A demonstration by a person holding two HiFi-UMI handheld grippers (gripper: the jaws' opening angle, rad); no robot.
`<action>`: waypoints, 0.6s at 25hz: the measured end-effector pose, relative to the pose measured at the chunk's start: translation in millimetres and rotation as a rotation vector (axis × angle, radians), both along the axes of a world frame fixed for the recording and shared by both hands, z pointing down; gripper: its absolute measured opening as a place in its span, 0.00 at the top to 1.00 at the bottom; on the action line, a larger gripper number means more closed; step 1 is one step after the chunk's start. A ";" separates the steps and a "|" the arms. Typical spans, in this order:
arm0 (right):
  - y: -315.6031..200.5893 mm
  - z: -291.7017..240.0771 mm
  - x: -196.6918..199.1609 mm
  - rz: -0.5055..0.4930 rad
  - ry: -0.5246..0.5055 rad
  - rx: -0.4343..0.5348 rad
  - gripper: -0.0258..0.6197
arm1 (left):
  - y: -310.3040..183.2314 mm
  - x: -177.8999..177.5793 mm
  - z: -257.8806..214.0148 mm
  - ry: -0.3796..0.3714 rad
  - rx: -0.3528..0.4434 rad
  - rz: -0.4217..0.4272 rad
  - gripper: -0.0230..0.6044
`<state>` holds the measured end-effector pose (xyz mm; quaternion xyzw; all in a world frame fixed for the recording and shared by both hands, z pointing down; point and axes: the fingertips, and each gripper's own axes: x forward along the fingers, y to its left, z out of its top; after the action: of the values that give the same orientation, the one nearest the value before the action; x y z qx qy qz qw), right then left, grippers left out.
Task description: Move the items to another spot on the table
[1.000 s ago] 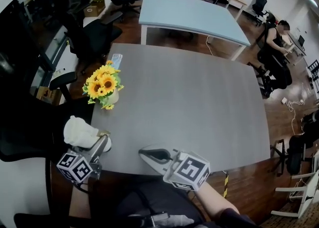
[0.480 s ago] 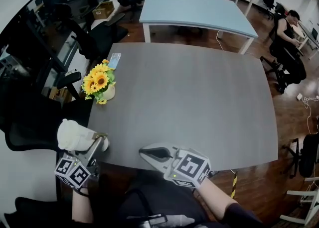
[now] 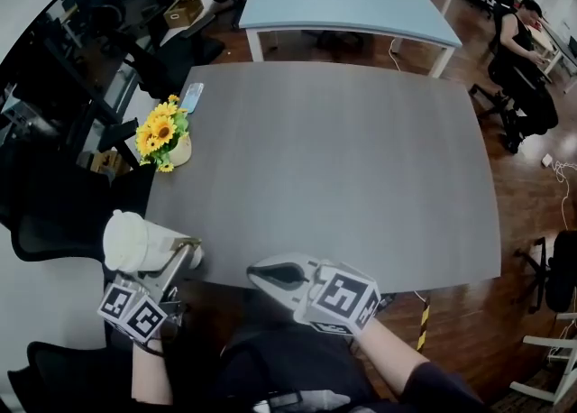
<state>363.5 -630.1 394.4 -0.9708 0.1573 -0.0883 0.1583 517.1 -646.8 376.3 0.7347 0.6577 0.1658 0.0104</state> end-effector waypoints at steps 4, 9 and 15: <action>-9.5 0.3 -6.2 0.008 -0.021 0.008 0.98 | -5.7 -1.2 -7.0 0.009 -0.001 0.019 0.29; -25.9 0.7 1.4 0.038 -0.053 -0.017 0.98 | -21.5 14.5 -12.3 0.004 -0.039 0.037 0.29; -54.9 -6.2 15.3 0.106 -0.084 -0.059 0.98 | -43.4 34.1 -4.9 -0.085 -0.090 0.083 0.29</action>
<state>378.8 -685.0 388.1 -0.9774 0.0963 -0.1252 0.1404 551.1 -690.2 371.4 0.6978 0.6935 0.1674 0.0643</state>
